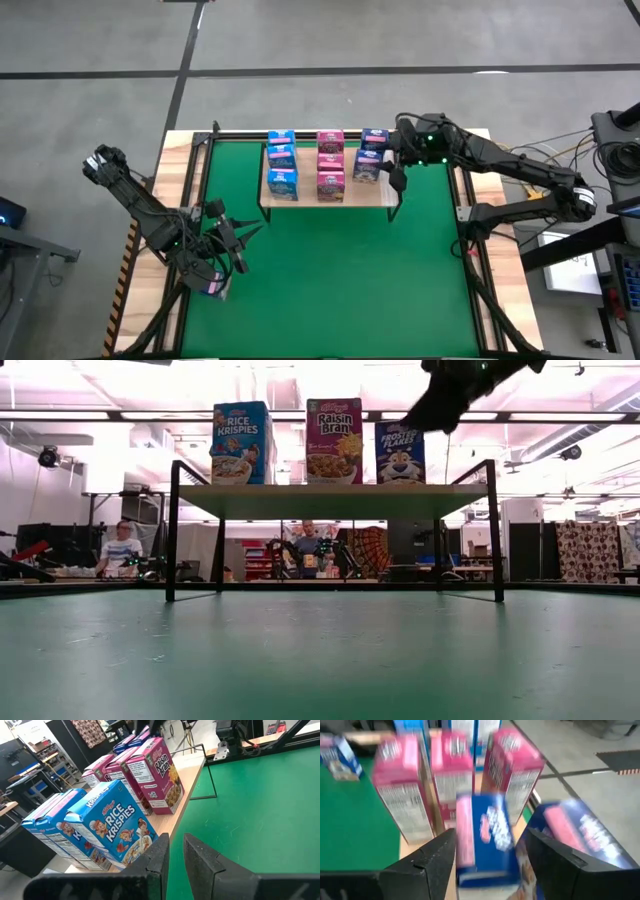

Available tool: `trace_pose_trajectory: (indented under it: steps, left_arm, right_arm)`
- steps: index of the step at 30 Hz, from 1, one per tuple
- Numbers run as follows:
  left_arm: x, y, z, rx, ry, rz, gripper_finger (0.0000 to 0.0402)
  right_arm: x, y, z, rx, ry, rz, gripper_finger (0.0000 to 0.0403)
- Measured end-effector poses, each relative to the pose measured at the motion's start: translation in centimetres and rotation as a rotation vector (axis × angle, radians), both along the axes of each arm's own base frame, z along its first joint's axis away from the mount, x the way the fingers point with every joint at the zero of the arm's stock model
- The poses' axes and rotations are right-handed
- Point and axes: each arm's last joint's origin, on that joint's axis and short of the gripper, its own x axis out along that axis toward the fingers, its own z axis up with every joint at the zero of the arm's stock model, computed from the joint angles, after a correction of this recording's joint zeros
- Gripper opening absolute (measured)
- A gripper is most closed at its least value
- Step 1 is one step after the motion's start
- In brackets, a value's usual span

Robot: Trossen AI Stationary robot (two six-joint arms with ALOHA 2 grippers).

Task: Stack cereal on shelf
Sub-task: Put the right dark blue cereal box, aligned with the other dark blue cereal box on the shelf

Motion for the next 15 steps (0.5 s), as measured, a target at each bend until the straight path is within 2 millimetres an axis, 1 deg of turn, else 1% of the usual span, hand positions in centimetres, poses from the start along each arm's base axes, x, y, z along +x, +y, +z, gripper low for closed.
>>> trace_pose_trajectory:
  steps: [4,8,11,15]
  left_arm:
    - [0.0,0.0,0.0,-0.001,0.0,0.0,0.0039]
    - [0.0,0.0,0.0,-0.004,-0.004,0.0,0.0039]
    - [0.0,0.0,0.0,-0.005,-0.005,0.0,0.0039]
    - [0.0,0.0,0.0,-0.005,-0.005,0.0,0.0039]
  right_arm:
    - [-0.3,0.2,2.1,0.026,-0.039,-0.019,0.0229]
    - [-0.4,0.3,3.8,0.059,-0.101,-0.04,0.0215]
    - [0.1,0.5,4.0,0.086,-0.122,-0.039,0.019]
    - [1.4,0.5,3.3,0.108,-0.107,-0.025,0.0139]
